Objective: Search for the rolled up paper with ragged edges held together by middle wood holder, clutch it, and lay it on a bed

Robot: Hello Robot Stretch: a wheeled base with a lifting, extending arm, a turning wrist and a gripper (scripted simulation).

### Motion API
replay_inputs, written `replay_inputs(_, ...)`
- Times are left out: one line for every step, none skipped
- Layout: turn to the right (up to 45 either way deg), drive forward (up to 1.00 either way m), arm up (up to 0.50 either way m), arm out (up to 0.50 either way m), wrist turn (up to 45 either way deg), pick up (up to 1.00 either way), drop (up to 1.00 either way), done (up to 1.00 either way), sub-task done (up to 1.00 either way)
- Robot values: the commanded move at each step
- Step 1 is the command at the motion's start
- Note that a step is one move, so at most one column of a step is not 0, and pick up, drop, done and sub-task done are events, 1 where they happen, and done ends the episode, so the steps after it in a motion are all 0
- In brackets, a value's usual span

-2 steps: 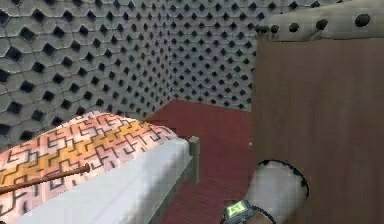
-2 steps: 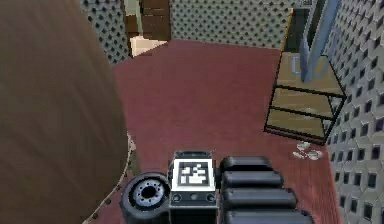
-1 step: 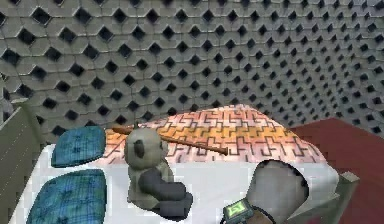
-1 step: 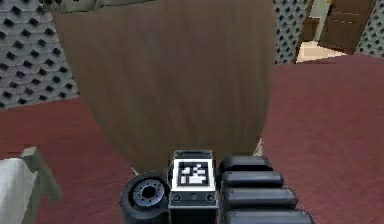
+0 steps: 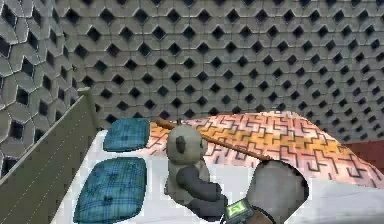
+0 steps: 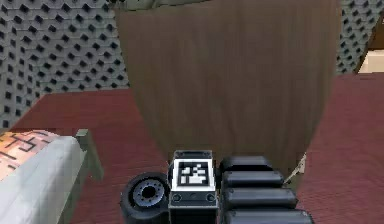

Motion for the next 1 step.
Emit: replay_inputs(0.0, 0.30, 0.00, 0.00, 0.0, 0.00, 0.00, 0.00, 0.00)
